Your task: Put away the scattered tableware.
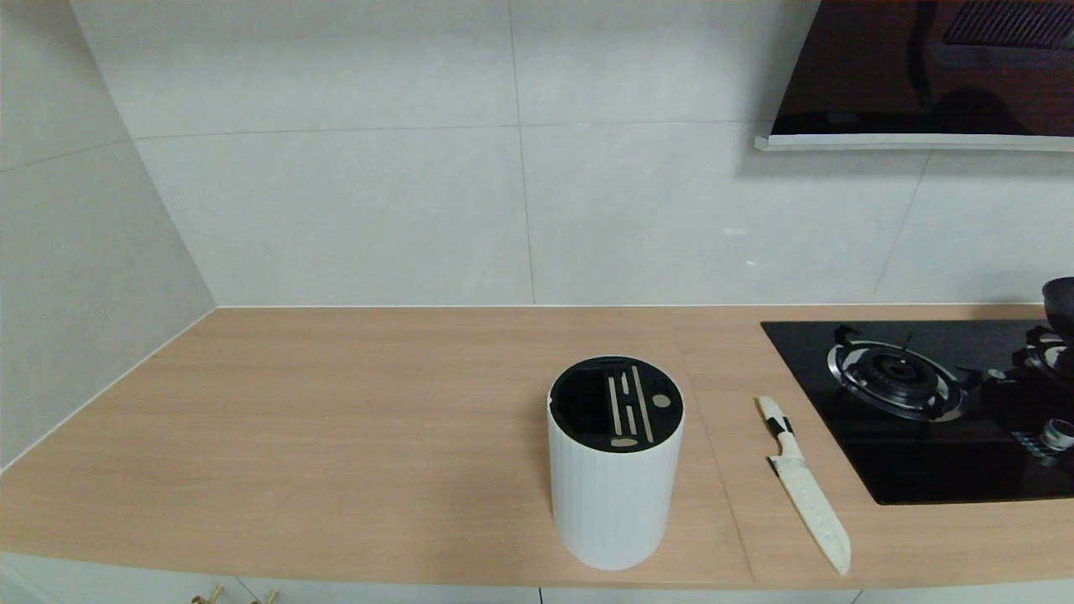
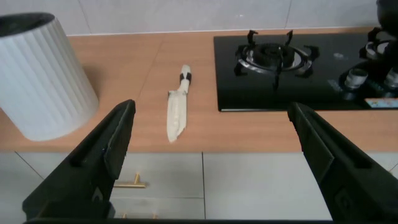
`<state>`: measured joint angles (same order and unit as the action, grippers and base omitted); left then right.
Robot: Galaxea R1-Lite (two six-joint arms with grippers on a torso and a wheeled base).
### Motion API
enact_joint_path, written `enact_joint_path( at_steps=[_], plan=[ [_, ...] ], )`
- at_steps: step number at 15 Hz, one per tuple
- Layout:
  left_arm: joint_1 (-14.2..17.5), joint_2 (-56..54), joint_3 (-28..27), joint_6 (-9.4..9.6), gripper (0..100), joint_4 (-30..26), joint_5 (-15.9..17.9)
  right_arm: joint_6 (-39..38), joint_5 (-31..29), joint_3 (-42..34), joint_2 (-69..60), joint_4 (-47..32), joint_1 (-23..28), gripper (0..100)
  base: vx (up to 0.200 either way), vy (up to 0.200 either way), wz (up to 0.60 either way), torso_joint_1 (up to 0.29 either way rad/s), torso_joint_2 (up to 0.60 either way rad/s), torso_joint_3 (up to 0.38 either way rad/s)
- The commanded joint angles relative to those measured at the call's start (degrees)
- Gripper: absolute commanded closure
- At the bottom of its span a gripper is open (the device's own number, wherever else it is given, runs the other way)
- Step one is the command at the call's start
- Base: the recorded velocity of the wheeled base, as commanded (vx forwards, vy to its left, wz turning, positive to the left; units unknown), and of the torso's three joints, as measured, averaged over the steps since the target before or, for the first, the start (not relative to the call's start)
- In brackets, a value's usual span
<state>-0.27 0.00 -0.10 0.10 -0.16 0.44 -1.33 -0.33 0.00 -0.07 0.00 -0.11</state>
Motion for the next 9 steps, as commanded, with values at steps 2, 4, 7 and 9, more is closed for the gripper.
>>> enact_joint_path(
  at_steps=[2,4,7,9],
  plan=[
    [0.0,0.0,0.0,-0.01,0,0.0,0.0,0.0,0.0,0.0,0.1,0.0,-0.1,0,0.0,0.0,0.0,0.19,-0.39,-0.212],
    [0.0,0.0,0.0,-0.01,0,0.0,0.0,0.0,0.0,0.1,0.1,0.0,-0.1,0,0.0,0.0,0.0,0.063,-0.12,-0.063],
    [-0.1,0.0,0.0,-0.01,0,0.0,0.0,0.2,0.0,0.0,0.1,0.0,-0.1,0,0.0,0.0,0.0,0.0,0.0,0.0],
    [0.0,0.0,0.0,-0.01,0,0.0,0.0,0.2,0.1,0.0,0.1,0.0,-0.1,0,0.0,0.0,0.0,0.0,0.0,0.0]
  ],
)
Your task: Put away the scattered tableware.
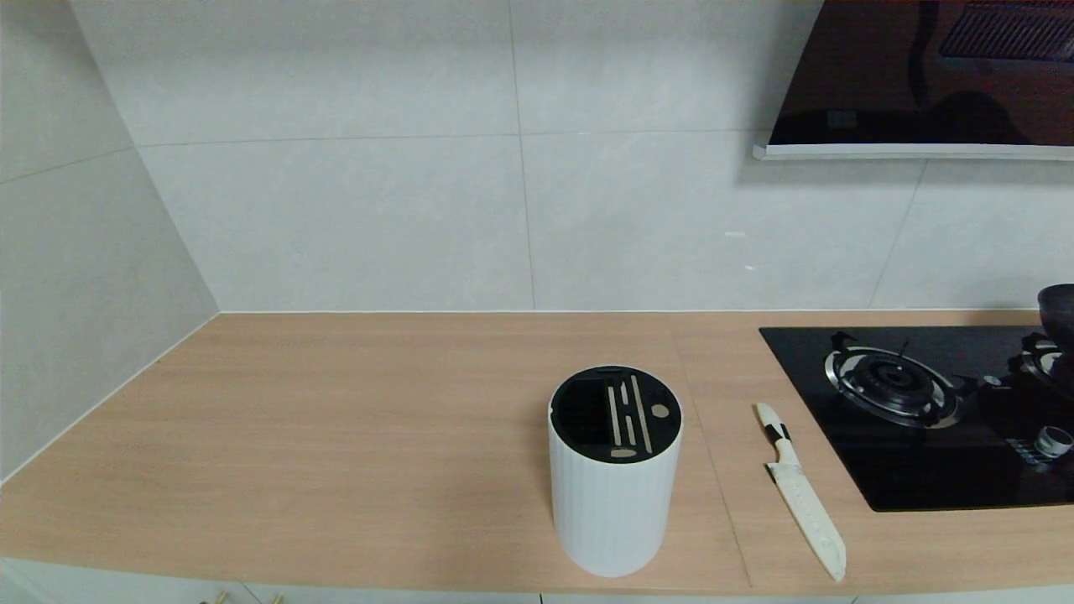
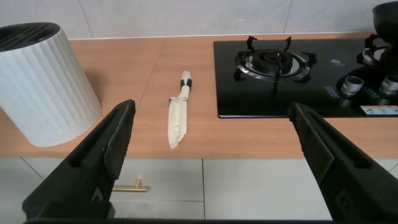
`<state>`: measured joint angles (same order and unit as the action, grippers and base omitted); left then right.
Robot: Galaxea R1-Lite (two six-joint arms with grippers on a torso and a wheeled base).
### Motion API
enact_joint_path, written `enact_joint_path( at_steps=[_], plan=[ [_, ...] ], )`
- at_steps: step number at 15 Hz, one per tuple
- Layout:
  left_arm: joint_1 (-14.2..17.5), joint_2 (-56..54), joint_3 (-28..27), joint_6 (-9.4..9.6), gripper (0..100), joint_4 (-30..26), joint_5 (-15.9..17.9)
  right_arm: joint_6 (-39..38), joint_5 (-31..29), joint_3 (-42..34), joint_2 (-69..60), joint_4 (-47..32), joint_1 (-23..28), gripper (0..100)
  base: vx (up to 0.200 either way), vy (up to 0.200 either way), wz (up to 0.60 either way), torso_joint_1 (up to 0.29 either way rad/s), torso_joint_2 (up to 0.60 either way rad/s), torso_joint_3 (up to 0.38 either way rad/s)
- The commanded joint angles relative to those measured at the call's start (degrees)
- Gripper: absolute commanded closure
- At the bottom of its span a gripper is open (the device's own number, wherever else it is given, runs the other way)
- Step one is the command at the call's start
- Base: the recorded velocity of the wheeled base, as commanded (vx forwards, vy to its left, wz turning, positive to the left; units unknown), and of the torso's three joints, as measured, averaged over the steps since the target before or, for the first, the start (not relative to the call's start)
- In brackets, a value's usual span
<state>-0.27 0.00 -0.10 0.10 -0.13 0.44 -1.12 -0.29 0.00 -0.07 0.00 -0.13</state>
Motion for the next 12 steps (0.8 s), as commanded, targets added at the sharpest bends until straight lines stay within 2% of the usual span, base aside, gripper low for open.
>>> enact_joint_path(
  at_steps=[1,5,7,12],
  plan=[
    [0.0,0.0,0.0,-0.01,0,0.0,0.0,0.0,0.0,0.0,0.1,0.0,0.0,0,0.0,0.0,0.0,0.0,0.0,0.0],
    [0.0,0.0,0.0,0.08,0,0.0,0.0,0.0,0.0,0.0,0.1,0.1,0.0,0,0.0,0.0,0.0,0.0,0.0,0.0],
    [0.0,0.0,0.0,0.08,0,0.0,0.0,-1.2,2.2,2.8,0.9,5.4,-0.2,0,0.0,0.0,0.0,0.0,0.0,0.0],
    [0.0,0.0,0.0,0.08,0,0.0,0.0,-1.3,9.3,6.0,19.5,5.2,-0.6,0,0.0,0.0,0.0,0.0,0.0,0.0]
  ],
)
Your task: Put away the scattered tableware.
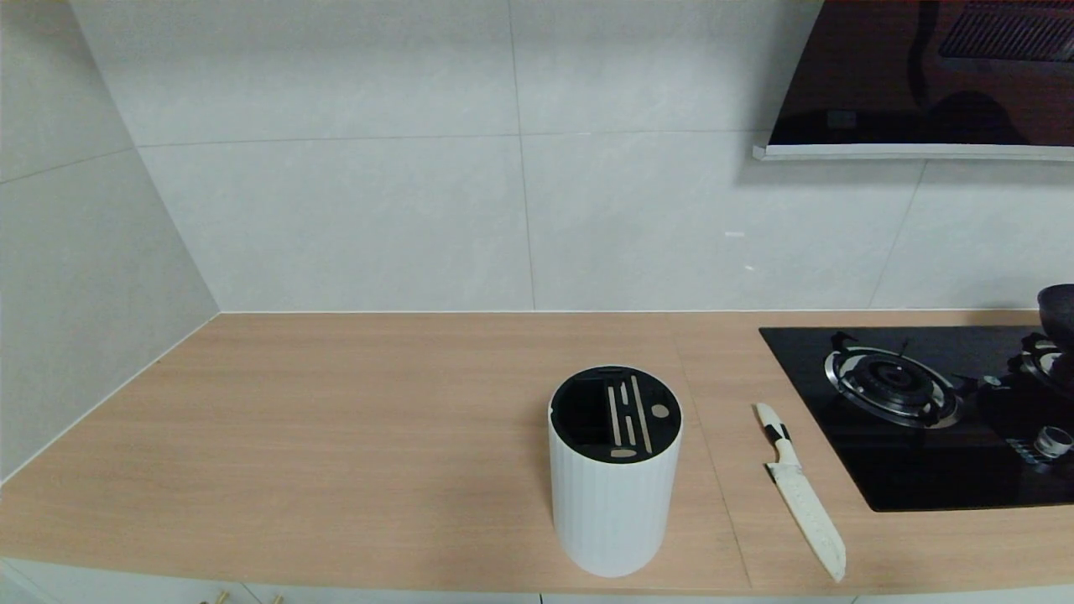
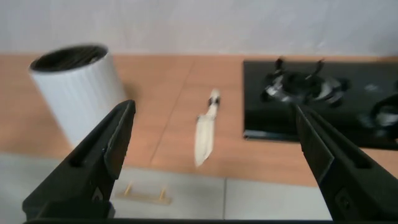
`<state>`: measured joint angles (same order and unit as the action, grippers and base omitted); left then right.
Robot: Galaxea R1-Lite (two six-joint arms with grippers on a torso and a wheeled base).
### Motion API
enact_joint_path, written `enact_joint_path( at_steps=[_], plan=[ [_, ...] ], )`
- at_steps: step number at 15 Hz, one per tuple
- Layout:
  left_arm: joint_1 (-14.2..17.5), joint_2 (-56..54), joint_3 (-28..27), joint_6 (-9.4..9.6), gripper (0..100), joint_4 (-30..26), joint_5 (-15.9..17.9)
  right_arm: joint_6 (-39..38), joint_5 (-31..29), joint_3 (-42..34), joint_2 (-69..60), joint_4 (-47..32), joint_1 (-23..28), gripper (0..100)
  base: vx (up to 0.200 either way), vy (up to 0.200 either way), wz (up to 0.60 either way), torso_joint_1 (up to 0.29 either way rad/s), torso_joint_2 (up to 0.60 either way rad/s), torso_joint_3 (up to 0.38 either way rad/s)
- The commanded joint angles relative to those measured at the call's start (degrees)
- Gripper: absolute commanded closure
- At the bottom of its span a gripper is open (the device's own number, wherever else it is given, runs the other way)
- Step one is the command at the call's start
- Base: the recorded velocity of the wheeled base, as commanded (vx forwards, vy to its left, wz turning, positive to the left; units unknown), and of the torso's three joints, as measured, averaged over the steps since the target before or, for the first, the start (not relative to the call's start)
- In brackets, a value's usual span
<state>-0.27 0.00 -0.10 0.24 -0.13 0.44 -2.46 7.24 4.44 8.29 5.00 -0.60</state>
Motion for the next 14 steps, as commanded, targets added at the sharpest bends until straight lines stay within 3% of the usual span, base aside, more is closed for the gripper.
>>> enact_joint_path(
  at_steps=[1,7,8,10,12,14],
  plan=[
    [0.0,0.0,0.0,-0.07,0,0.0,0.0,0.0,1.8,2.1,15.5,0.3,-0.1,0,0.0,0.0,0.0,0.0,0.0,0.0],
    [0.0,0.0,0.0,-0.07,0,0.0,0.0,0.1,1.6,11.4,46.8,1.4,-7.2,0,0.0,0.0,0.0,0.0,0.0,0.0],
    [0.0,0.0,0.0,-0.07,0,0.0,0.0,0.2,1.6,11.5,47.1,1.5,-7.3,0,0.0,0.0,0.0,0.0,0.0,0.0],
    [0.0,0.0,0.0,-0.07,0,0.0,0.0,0.2,1.1,15.5,62.4,6.7,-8.7,0,0.0,0.0,0.0,0.0,0.0,0.0],
    [0.0,0.0,0.0,-0.07,0,0.0,0.0,0.3,0.9,16.4,73.4,16.9,-8.7,0,0.0,0.0,0.0,0.0,0.0,0.0],
    [0.0,0.0,0.0,-0.07,0,0.0,0.0,0.8,-2.9,17.3,84.3,27.6,-8.7,0,0.0,0.0,0.0,0.0,0.0,0.0]
  ],
)
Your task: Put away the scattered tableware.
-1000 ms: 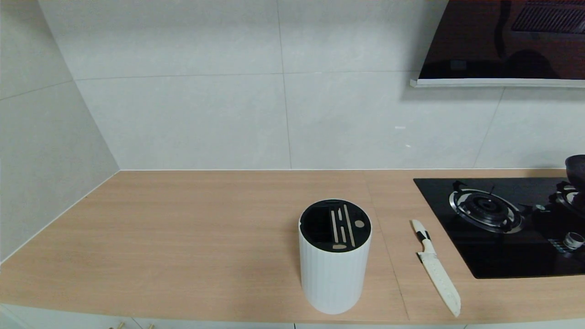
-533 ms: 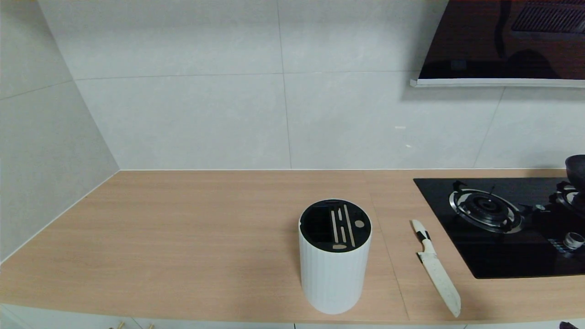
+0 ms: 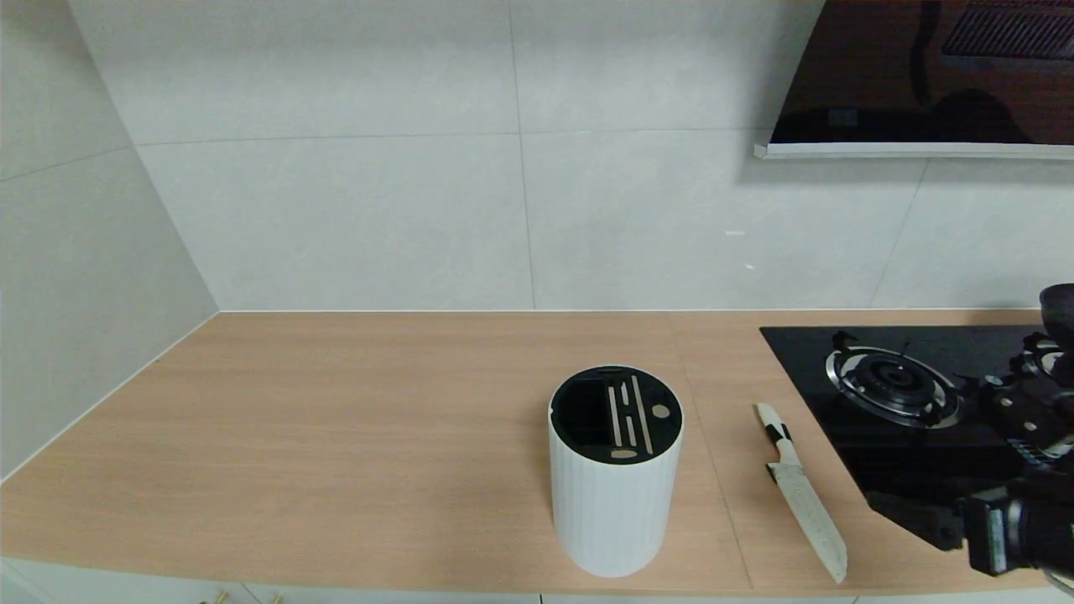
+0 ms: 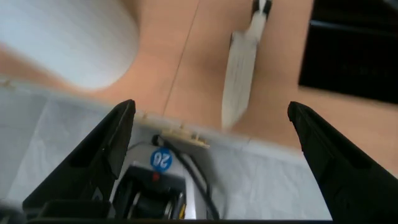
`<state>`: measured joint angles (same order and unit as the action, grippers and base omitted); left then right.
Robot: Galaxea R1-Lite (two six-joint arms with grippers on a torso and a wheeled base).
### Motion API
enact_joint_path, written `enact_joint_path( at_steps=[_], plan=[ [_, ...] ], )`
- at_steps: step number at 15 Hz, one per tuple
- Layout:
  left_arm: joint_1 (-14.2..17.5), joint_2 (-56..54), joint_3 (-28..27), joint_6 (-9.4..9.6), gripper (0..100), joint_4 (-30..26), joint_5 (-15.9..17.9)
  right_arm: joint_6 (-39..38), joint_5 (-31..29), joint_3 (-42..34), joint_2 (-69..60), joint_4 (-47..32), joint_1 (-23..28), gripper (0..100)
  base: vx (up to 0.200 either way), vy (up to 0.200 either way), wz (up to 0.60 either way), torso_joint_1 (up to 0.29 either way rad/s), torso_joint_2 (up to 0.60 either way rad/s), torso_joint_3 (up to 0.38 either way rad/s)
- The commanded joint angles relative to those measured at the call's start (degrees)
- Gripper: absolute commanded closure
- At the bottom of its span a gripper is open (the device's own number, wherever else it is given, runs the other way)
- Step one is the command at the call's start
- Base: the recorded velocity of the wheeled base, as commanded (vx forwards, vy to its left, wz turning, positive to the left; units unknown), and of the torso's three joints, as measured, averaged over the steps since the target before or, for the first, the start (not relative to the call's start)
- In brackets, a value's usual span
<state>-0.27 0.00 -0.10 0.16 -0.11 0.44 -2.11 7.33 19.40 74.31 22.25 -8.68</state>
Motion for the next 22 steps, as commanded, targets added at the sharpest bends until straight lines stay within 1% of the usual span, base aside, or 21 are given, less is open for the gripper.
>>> enact_joint_path(
  at_steps=[1,2,3,4,5,6,10,12,15,18,21,22],
  plan=[
    [0.0,0.0,0.0,0.02,0,0.0,0.0,1.1,-5.7,3.0,22.6,14.7,-0.6,0,0.0,0.0,0.0,0.0,0.0,0.0],
    [0.0,0.0,0.0,0.02,0,-0.1,0.0,1.8,-8.5,4.3,27.1,19.1,-0.6,0,0.0,0.0,0.0,0.0,0.0,0.0],
    [0.0,0.0,0.0,0.02,0,-0.1,0.0,1.9,-9.6,5.6,30.1,21.4,-0.6,0,0.0,0.0,0.0,0.0,0.0,0.0],
    [0.0,0.0,0.0,0.02,0,-0.1,0.0,1.9,-10.0,7.7,32.6,22.2,-0.6,0,0.0,0.0,0.0,0.0,0.0,0.0],
    [0.0,0.0,0.0,0.02,0,0.0,0.0,1.9,-10.0,7.8,32.7,22.1,-0.6,0,0.0,0.0,0.0,0.0,0.0,0.0],
    [0.0,0.0,0.0,0.02,0,-0.1,0.0,1.9,-10.0,10.2,36.0,22.2,-0.9,0,0.0,0.0,0.0,0.0,0.0,0.0],
    [0.0,0.0,0.0,-0.07,0,0.0,-0.1,1.7,-10.1,10.9,41.6,22.5,-3.6,0,0.0,0.0,0.0,0.0,0.0,0.0],
    [-0.1,0.0,0.0,-0.07,0,-0.1,-0.1,1.7,-10.9,11.0,43.9,23.2,-3.8,0,0.0,0.0,0.0,0.0,0.0,0.0],
    [0.0,0.0,0.0,-0.07,0,0.0,-0.1,1.7,-12.2,10.8,47.4,27.3,-3.8,0,0.0,0.0,0.0,0.0,0.0,0.0],
    [0.0,0.0,0.0,-0.07,0,-0.1,-0.1,1.6,-13.1,11.1,49.7,28.6,-3.8,0,0.0,0.0,0.0,0.0,0.0,0.0],
    [0.0,0.0,0.0,-0.07,0,0.0,-0.1,1.6,-13.5,11.3,53.4,33.4,-3.8,0,0.0,0.0,0.0,0.0,0.0,0.0],
    [0.0,0.0,0.0,-0.07,0,-0.1,-0.1,1.6,-14.3,11.8,54.0,33.8,-3.8,0,0.0,0.0,0.0,0.0,0.0,0.0]
  ],
)
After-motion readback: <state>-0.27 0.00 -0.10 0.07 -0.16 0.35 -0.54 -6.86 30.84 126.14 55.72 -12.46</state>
